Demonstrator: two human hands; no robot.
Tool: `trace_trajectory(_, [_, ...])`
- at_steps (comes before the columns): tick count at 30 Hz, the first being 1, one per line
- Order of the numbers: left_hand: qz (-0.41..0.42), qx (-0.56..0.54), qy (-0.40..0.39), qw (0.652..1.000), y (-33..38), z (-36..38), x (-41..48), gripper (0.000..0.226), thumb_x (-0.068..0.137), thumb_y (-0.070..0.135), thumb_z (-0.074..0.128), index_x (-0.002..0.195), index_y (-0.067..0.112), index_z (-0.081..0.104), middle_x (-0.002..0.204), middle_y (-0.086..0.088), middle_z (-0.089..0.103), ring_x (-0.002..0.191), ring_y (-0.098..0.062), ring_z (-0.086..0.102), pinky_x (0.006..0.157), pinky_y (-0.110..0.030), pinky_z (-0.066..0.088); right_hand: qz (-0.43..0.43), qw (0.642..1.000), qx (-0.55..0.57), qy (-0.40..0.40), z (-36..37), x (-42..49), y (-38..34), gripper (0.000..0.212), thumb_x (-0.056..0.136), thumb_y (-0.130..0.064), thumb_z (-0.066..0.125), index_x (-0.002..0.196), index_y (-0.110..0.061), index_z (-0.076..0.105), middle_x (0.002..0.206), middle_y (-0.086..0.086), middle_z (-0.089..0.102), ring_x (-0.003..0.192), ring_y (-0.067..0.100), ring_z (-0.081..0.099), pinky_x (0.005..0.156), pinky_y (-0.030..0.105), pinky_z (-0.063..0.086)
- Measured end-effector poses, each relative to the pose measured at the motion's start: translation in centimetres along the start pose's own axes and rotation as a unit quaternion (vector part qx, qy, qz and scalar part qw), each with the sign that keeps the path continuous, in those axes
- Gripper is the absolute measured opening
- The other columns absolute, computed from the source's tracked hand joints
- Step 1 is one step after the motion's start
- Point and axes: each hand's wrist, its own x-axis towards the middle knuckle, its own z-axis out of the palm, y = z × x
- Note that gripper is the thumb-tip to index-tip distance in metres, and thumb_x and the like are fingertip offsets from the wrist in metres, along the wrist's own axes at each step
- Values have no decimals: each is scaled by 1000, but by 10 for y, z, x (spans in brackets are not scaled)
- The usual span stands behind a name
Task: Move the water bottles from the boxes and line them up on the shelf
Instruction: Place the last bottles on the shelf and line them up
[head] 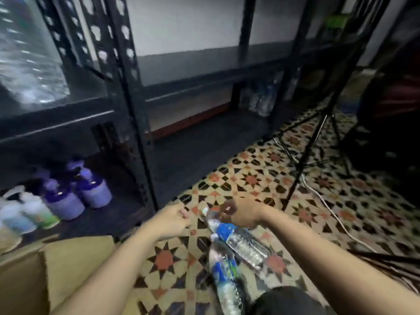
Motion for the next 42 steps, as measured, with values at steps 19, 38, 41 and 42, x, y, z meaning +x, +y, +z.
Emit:
trace_trajectory(19, [-261,-207,6,943,-58,276,111,87,40,50,89,111,20,49,100,0,69,88,-20,66,78,-26,54,192,980,-47,1,163,129,154,101,79,-50,75,148,-27,5,133,21,46,113,41,55,91,46,50])
trace_trajectory(38, [-291,-207,129,925,-99,253,126,113,18,81,81,113,23,63,118,-6,64,111,-29,58,96,-43,51,269,873,321,-250,177,83,164,69,84,-36,67,143,-16,38,154,15,31,129,32,42,107,50,44])
trace_trajectory(41, [-282,-275,47,918,-101,254,123,88,21,74,86,93,26,72,95,6,73,88,-17,69,86,-35,57,303,905,296,-43,204,79,137,106,72,-40,65,154,-26,-1,154,13,15,142,40,21,113,59,30])
trace_trajectory(42, [-282,-273,41,919,-100,253,121,86,21,72,86,91,25,72,91,7,74,84,-17,70,84,-35,58,312,910,274,26,215,78,124,106,73,-44,62,154,-26,-4,152,13,16,142,40,18,114,61,25])
